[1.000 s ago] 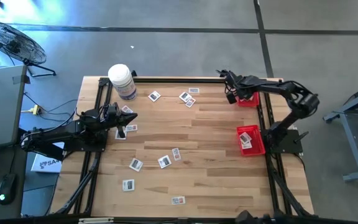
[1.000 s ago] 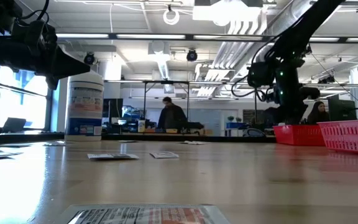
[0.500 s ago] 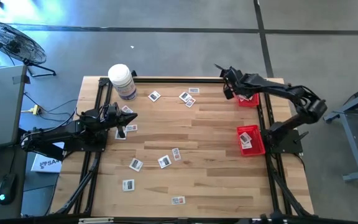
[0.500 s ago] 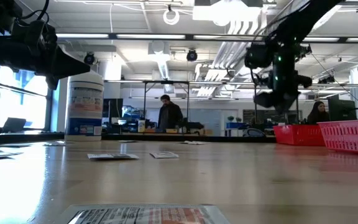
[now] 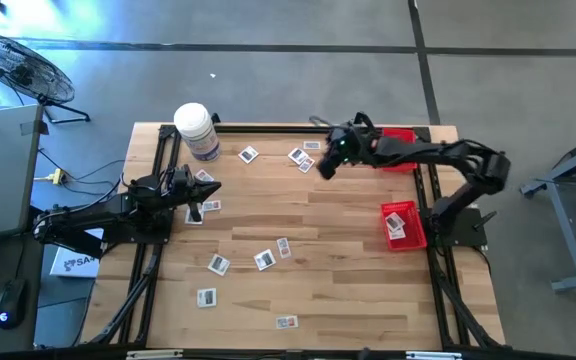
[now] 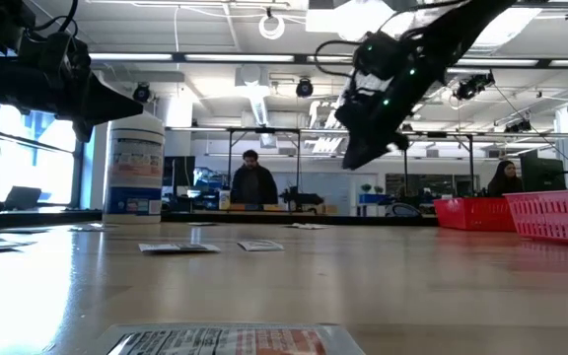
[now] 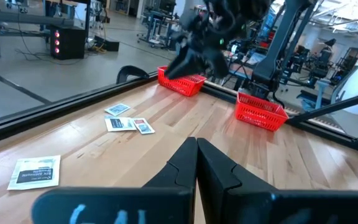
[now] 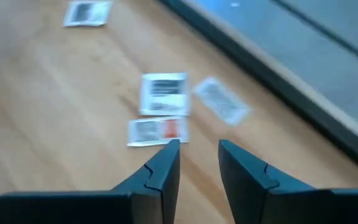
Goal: Pick & Place First Aid Supplies
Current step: Put the ointment pack into the top basket
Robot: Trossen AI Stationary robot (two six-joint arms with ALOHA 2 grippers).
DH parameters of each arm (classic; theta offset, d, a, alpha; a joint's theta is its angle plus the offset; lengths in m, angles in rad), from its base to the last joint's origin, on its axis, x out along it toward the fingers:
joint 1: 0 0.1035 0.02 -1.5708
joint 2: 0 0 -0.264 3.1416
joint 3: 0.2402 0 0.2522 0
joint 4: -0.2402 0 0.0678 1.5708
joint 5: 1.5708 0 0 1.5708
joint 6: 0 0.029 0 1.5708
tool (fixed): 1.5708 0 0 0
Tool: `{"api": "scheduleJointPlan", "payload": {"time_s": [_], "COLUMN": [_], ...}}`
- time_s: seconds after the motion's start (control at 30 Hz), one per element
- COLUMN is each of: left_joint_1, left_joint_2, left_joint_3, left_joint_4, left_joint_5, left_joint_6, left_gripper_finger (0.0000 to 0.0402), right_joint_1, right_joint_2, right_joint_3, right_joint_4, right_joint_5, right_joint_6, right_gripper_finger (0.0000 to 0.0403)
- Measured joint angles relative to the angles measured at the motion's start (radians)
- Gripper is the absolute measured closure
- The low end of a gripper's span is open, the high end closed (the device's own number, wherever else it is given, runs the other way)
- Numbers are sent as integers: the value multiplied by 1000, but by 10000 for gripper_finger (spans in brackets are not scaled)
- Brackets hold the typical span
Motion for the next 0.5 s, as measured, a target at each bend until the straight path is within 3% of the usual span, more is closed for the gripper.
{"api": "scheduleJointPlan", "payload": {"time_s": [0.3,0.5], "left_joint_1": [0,0], "left_joint_2": [0,0], "left_joint_3": [0,0], "left_joint_4": [0,0], "left_joint_5": [0,0], "left_joint_6": [0,0], "left_gripper_finger": [401,401], "right_joint_1": [42,36], "right_joint_2": [228,274], "right_joint_3": [0,-1], "right_joint_4": [193,260], "right_joint_5": [-184,-186], "right_joint_6": [-38,-187], "right_gripper_finger": [299,299]}}
